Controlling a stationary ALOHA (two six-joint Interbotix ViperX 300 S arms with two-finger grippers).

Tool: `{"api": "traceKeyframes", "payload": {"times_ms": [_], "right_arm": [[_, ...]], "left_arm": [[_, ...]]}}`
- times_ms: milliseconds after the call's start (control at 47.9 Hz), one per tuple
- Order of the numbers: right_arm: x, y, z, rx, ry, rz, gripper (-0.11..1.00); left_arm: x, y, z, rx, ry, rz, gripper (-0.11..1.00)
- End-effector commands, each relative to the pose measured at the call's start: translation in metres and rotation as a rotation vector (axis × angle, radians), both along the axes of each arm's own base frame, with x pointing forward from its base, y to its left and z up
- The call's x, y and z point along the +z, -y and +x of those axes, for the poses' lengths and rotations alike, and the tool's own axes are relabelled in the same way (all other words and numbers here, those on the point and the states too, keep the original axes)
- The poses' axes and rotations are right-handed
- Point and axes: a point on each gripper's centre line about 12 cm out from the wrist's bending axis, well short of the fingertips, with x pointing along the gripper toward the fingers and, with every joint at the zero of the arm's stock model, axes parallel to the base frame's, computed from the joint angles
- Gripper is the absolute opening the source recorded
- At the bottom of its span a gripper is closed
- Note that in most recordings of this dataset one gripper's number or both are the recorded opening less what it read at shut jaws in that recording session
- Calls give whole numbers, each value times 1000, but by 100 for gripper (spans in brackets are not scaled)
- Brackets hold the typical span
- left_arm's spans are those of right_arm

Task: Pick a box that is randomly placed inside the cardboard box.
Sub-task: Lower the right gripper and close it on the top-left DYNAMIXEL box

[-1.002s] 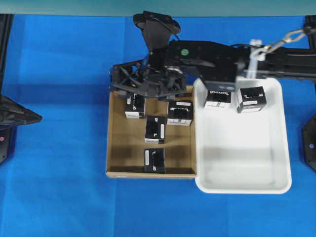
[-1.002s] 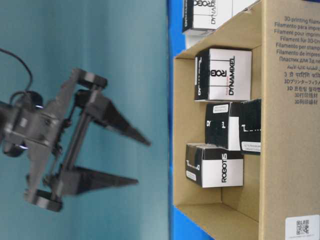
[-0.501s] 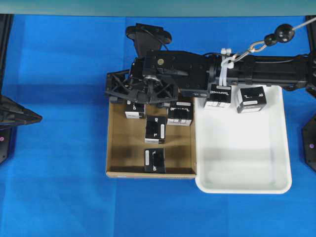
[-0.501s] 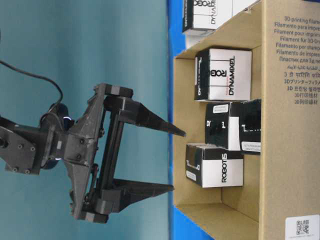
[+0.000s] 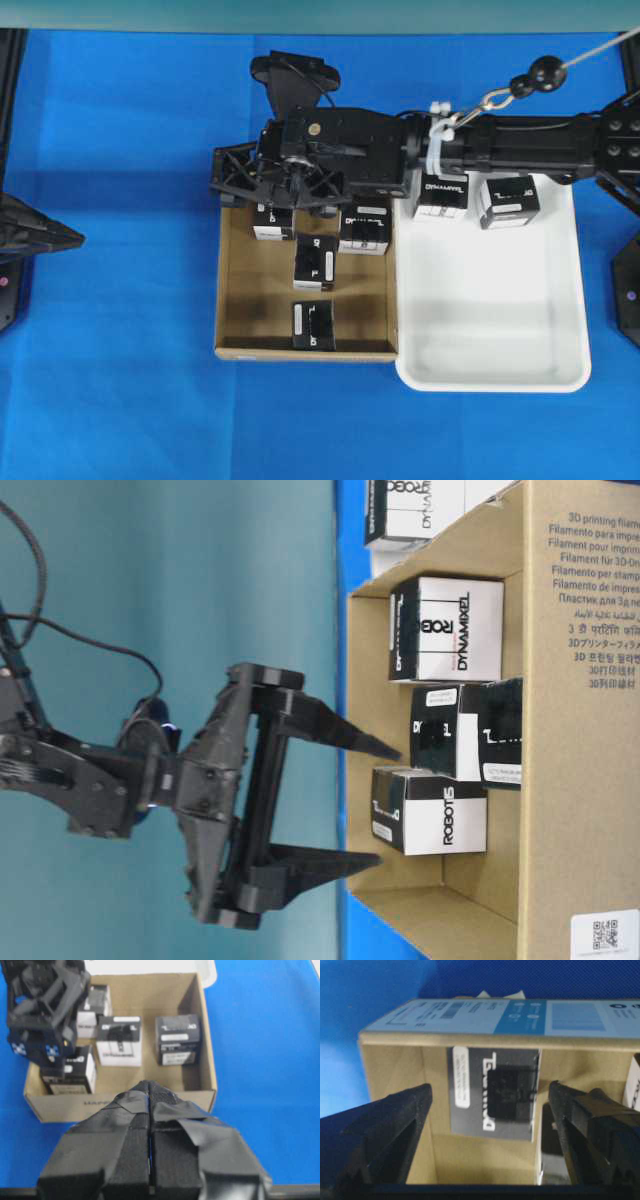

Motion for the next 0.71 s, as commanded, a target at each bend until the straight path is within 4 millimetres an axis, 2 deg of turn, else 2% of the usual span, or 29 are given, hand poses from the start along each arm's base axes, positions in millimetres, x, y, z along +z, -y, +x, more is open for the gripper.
{"api": "traceKeyframes", "payload": {"times_ms": [0, 292, 543, 647, 689], "right_arm": [[-6, 1, 2, -7, -4, -1, 95], [-22, 2, 8, -16, -14, 2, 95], [-22, -1, 5, -49, -50, 16, 94], [-21, -4, 5, -59, -56, 20, 88], [-20, -6, 6, -56, -55, 19, 82]], "left_arm": [[5, 1, 1, -7, 12, 6, -7], [2, 1, 1, -9, 6, 10, -7], [1, 1, 1, -10, 5, 13, -7], [1, 1, 1, -10, 3, 15, -7], [1, 1, 0, -12, 5, 13, -7]]}}
